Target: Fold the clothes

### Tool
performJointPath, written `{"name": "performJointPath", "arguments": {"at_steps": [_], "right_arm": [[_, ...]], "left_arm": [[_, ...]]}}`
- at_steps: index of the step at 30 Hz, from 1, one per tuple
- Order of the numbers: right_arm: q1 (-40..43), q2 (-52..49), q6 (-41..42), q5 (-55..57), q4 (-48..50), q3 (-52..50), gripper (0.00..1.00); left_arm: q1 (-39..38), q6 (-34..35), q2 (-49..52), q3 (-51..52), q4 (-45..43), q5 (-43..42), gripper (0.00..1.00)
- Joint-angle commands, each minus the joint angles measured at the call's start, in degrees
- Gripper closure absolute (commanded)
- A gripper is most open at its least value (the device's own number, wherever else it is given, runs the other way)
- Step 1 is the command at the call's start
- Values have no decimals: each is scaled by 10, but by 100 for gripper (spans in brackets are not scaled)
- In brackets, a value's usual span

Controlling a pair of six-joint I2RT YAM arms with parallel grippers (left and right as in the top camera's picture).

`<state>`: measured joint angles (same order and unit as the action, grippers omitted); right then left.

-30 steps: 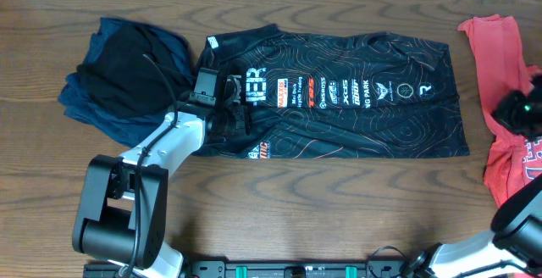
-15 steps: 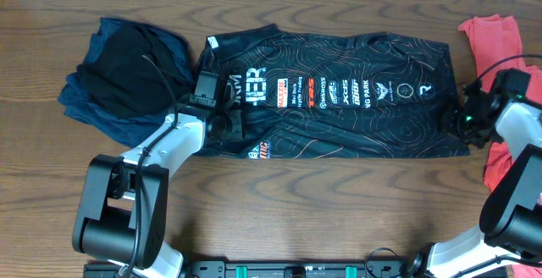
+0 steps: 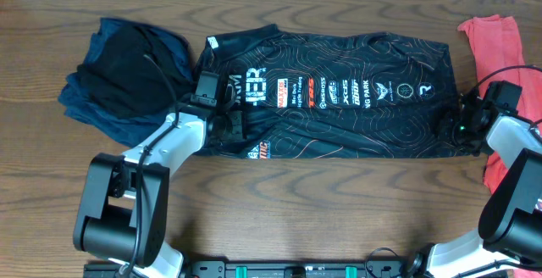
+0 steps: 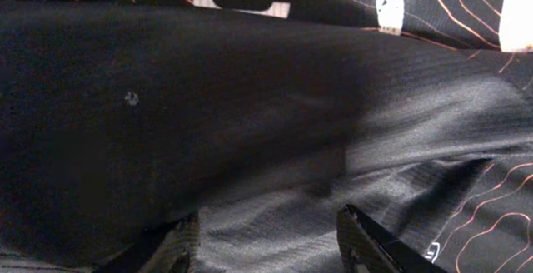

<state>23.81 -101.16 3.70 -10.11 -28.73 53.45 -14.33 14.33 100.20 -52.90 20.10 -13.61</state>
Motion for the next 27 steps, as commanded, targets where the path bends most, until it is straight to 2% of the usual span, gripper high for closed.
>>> {"name": "performJointPath", "arguments": {"at_steps": [1, 8, 16, 27], "right_arm": [[-2, -23, 35, 84, -30, -30, 84], [1, -23, 106, 195, -99, -30, 85], [13, -22, 156, 229, -153, -30, 89], [22, 25, 178, 236, -203, -30, 89]], "left_arm": [[2, -3, 43, 24, 41, 12, 44], [2, -3, 43, 24, 130, -3, 44], [2, -3, 43, 24, 213, -6, 44], [2, -3, 38, 24, 274, -12, 45]]}}
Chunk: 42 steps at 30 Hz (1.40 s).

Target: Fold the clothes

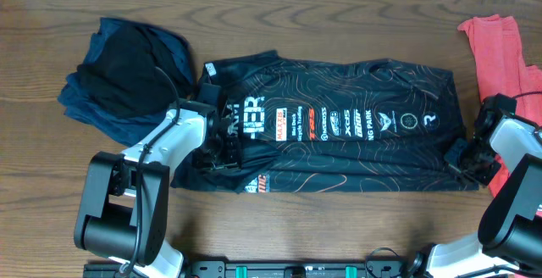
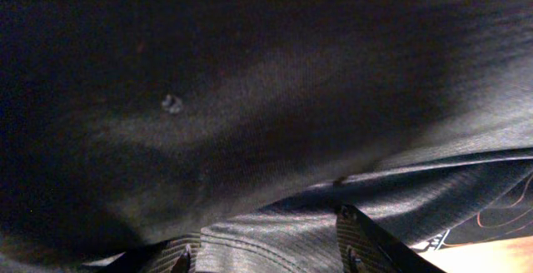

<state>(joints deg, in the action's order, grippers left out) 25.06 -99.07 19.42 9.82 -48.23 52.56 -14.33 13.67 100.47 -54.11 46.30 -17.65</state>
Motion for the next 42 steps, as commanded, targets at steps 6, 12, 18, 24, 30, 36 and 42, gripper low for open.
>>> {"name": "performJointPath", "arguments": {"at_steps": [6, 12, 18, 24, 30, 36, 42], "right_arm": [[9, 83, 24, 28, -19, -21, 89], [8, 172, 8, -28, 32, -20, 78], [8, 233, -44, -132, 65, -20, 71], [7, 246, -70, -183, 48, -14, 70], [-4, 246, -90, -188, 23, 6, 68], [-4, 245, -95, -186, 18, 6, 67], [-4, 245, -95, -176, 17, 6, 68]], "left_arm": [[2, 3, -4, 34, 7, 29, 45], [2, -2, -122, -10, -10, 30, 33], [9, -17, -193, -60, -113, 54, 17], [49, -37, -107, -165, -126, 36, 17], [63, -49, 37, -266, -102, 29, 18], [63, -48, 136, -270, -107, 30, 18], [63, -49, 171, -270, -135, 38, 19]]}}
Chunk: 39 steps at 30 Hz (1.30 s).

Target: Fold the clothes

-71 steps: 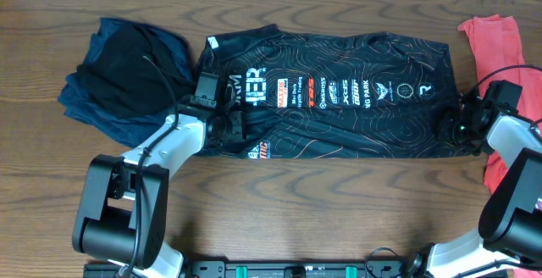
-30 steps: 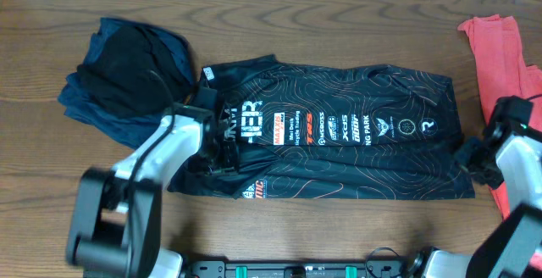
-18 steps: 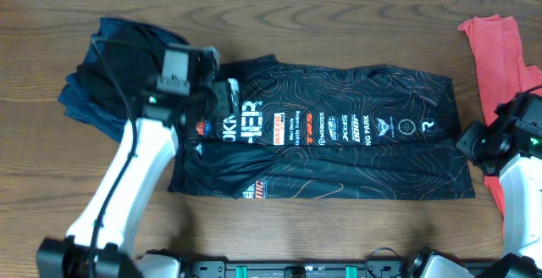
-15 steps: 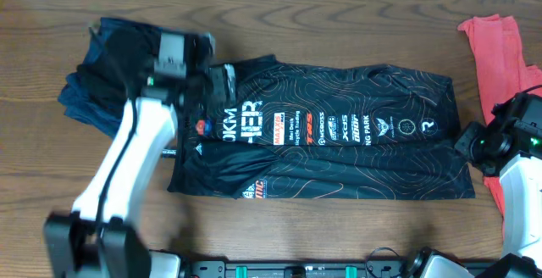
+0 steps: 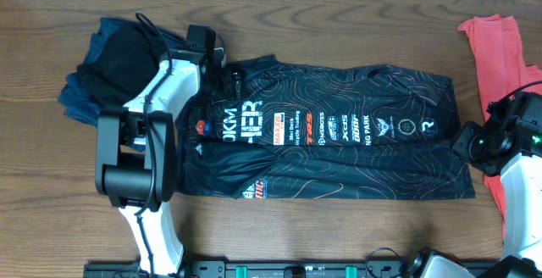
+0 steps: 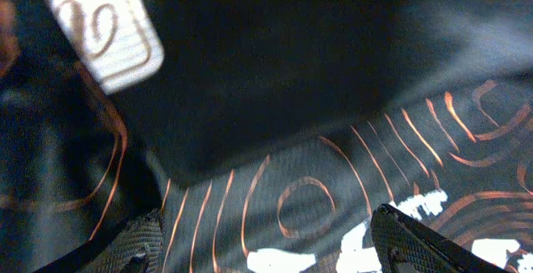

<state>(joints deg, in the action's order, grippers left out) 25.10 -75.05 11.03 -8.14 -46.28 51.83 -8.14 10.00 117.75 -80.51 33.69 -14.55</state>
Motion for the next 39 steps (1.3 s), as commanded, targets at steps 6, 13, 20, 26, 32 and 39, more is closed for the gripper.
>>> {"name": "performJointPath", "arguments": {"at_steps": [6, 13, 20, 26, 32, 39], "right_arm": [[-4, 5, -11, 9, -4, 13, 68], [-4, 5, -11, 9, -7, 13, 69], [-4, 5, -11, 9, -8, 13, 69], [-4, 5, -11, 9, -9, 13, 69], [-4, 5, -11, 9, -9, 13, 69], [-4, 5, -11, 9, -9, 13, 69]], "left_arm": [[1, -12, -2, -6, -32, 7, 19], [1, -12, 0, -6, -50, 10, 24], [1, -12, 10, -5, -59, 26, 39], [1, -12, 17, -4, -59, 26, 60], [1, -12, 17, -1, -55, 56, 60], [1, -12, 19, 6, -63, 80, 59]]}}
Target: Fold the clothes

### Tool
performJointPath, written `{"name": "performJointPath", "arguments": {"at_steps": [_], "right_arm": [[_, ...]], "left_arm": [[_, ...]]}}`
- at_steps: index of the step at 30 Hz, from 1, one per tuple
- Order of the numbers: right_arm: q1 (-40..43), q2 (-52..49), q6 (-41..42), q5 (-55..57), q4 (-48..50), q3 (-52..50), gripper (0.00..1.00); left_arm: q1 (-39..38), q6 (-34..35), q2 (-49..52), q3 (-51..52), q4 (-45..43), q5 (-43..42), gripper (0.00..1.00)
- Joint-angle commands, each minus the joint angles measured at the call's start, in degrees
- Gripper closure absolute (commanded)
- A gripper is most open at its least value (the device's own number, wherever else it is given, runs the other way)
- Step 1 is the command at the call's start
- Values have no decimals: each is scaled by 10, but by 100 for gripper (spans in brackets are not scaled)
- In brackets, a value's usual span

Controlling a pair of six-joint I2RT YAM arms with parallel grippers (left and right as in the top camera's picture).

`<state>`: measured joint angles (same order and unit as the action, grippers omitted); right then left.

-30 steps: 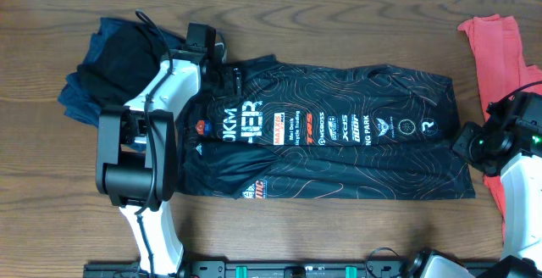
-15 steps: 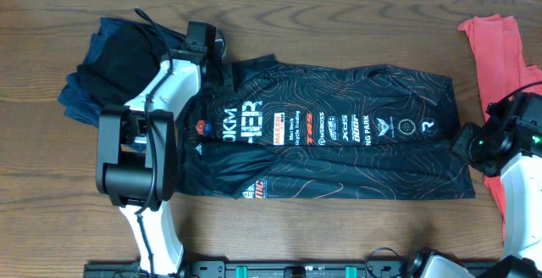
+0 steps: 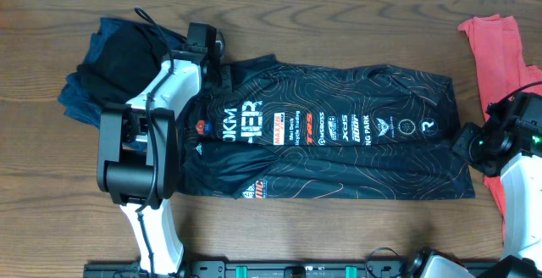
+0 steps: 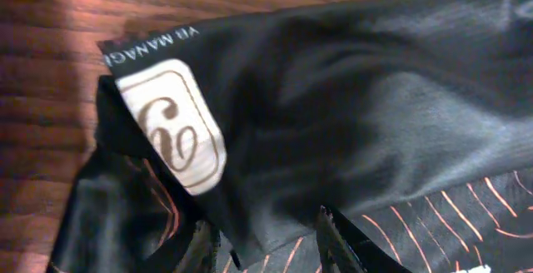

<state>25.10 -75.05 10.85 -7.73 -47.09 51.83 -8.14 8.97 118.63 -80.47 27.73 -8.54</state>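
Observation:
A black jersey [image 3: 339, 134] with orange contour lines and white logos lies spread flat across the middle of the table. My left gripper [image 3: 222, 76] is at its far left corner, by the collar. In the left wrist view the gripper [image 4: 265, 244] has its jaws drawn close on a folded edge of the jersey [image 4: 375, 123], just below the white neck label [image 4: 171, 127]. My right gripper [image 3: 466, 142] sits at the jersey's right edge, touching or nearly touching it. The overhead view does not show how its jaws stand.
A heap of dark blue and black clothes [image 3: 123, 70] lies at the far left, right beside the left arm. A red garment [image 3: 500, 45] runs down the right side, behind the right arm. Bare wooden table [image 3: 339, 227] shows along the front.
The left gripper's jaws, wide apart over the printed cloth, now stand close together on the collar fold by the neck label. The jersey and the right arm have not moved.
Both grippers held the jersey at its left and right ends, bunched toward the back. Then it sat nearer the front, flatter. Later the left gripper was open at the far left collar and the right gripper at the right edge; now the left is shut there.

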Motion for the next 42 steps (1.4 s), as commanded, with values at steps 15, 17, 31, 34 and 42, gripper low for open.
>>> {"name": "performJointPath", "arguments": {"at_steps": [15, 17, 31, 34, 42], "right_arm": [[-4, 5, -9, 4, -5, 13, 69], [-4, 5, -9, 5, -5, 13, 69], [-4, 5, -9, 9, -5, 13, 75], [-4, 5, -9, 9, -5, 13, 75], [-4, 5, -9, 9, -5, 13, 75]], "left_arm": [[1, -2, 30, 5, -10, 6, 63], [1, -2, 30, 5, -10, 0, 67], [1, -2, 0, 5, 3, 0, 78], [1, -2, -5, 5, 2, 0, 78], [1, 3, -6, 5, 4, 0, 78]]}}
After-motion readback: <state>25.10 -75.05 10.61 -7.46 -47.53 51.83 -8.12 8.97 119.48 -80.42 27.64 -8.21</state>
